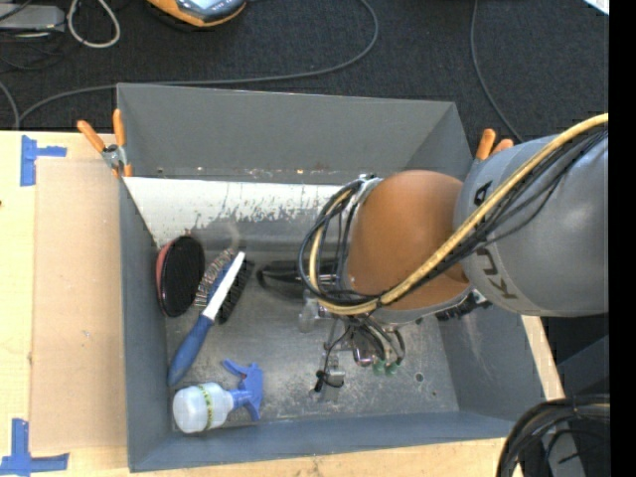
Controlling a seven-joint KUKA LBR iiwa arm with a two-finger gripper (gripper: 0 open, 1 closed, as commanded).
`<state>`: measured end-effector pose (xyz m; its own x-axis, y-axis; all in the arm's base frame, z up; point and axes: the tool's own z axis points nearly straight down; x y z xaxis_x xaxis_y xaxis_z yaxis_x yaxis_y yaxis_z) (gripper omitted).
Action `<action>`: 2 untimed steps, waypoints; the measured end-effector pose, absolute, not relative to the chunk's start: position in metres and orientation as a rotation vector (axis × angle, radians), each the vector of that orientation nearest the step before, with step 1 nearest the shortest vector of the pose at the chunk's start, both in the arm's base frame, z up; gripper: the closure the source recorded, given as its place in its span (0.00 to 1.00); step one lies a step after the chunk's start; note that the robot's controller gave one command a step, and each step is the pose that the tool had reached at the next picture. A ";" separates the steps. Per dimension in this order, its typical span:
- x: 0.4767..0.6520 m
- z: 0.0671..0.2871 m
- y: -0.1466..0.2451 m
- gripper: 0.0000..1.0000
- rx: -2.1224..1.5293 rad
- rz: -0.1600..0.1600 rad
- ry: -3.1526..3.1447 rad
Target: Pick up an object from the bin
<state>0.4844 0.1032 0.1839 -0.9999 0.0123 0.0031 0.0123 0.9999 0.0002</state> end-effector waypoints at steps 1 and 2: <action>0.484 0.184 0.103 0.00 -0.020 0.000 -3.138; 0.513 0.138 0.173 0.00 0.004 -0.004 -3.135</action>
Offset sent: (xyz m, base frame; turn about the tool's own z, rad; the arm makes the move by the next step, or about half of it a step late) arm 0.0293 0.0656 -0.0423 -0.0079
